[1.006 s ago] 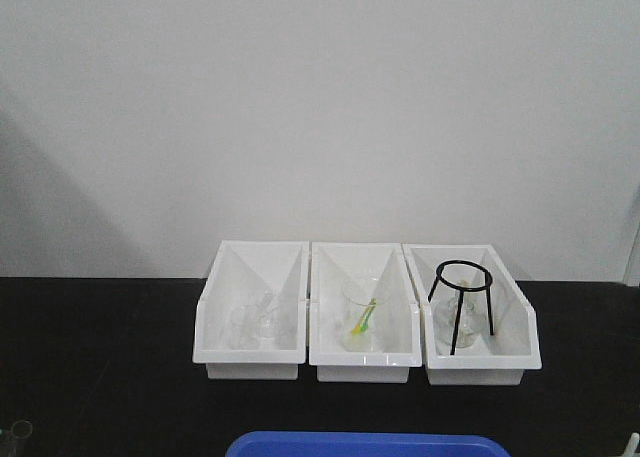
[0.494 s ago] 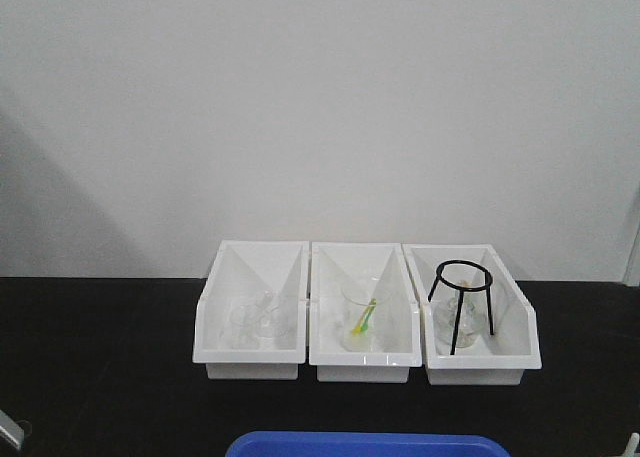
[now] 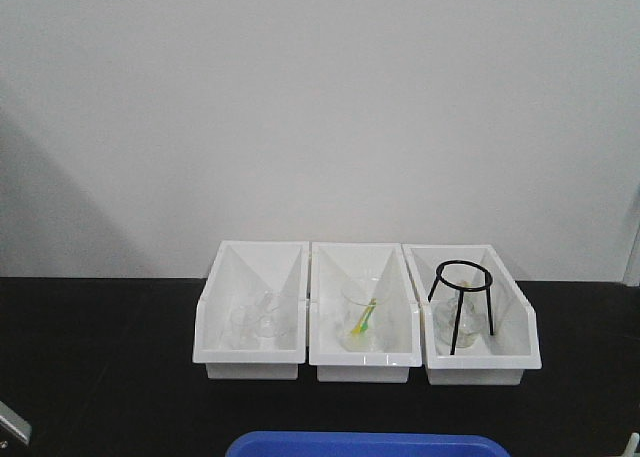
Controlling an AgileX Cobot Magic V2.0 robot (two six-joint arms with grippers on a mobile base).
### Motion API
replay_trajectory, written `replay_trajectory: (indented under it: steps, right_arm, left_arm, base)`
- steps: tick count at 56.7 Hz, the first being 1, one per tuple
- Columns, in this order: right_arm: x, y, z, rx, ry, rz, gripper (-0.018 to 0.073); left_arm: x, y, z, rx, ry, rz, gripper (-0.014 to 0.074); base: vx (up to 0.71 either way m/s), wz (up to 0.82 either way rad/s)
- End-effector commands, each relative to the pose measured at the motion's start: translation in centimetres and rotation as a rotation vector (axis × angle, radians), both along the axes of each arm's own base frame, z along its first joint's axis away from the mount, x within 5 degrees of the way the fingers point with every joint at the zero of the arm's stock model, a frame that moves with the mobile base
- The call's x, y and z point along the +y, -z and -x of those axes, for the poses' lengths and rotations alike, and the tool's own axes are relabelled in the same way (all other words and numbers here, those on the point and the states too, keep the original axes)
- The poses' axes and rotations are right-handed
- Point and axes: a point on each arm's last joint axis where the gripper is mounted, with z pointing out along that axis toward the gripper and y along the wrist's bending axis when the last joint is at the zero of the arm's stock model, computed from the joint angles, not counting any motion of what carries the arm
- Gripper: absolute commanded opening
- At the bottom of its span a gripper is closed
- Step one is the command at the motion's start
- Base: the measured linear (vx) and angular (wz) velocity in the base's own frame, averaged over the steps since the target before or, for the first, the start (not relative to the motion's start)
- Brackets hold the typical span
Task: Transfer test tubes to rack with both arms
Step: 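Grasp the glass test tube in the beaker with the left gripper and lift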
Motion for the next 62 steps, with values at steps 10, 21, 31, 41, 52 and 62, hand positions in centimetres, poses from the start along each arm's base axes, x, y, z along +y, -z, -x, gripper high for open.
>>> replay_trajectory:
  steps: [10, 21, 31, 41, 52, 62]
  right_arm:
    - [-0.1, -1.9, 0.1, -0.108, 0.003, 0.023, 0.0452]
    - [-0.1, -1.9, 0.1, -0.106, 0.003, 0.023, 0.0452]
    - [-0.1, -1.9, 0.1, -0.104, 0.004, 0.021, 0.0452]
    - [-0.1, -1.8, 0.1, -0.093, 0.004, 0.021, 0.0452]
    - [-0.1, -1.6, 0.1, -0.077, 0.005, 0.019, 0.0452]
    - [-0.1, -1.6, 0.1, -0.077, 0.005, 0.019, 0.0452]
  left_arm:
    - [0.1, -2.0, -0.6, -0.136, -0.021, 0.022, 0.044]
    - [0.2, -1.8, -0.5, -0.131, -0.029, 0.05, 0.0269]
    - [0.2, -1.9, -0.5, -0.141, -0.031, 0.05, 0.0091]
    - [0.2, -2.1, -0.6, -0.167, -0.033, 0.049, -0.0023]
    - [0.2, -2.4, -0.6, -0.18, -0.033, 0.053, -0.0022]
    - [0.2, -3.9, 0.0, -0.226, -0.038, 0.102, -0.0022]
  base:
    - [0.0, 0.0]
    - [0.0, 0.0]
    - [0.0, 0.0]
    - [0.0, 0.0]
    - [0.0, 0.0]
    - [0.0, 0.0]
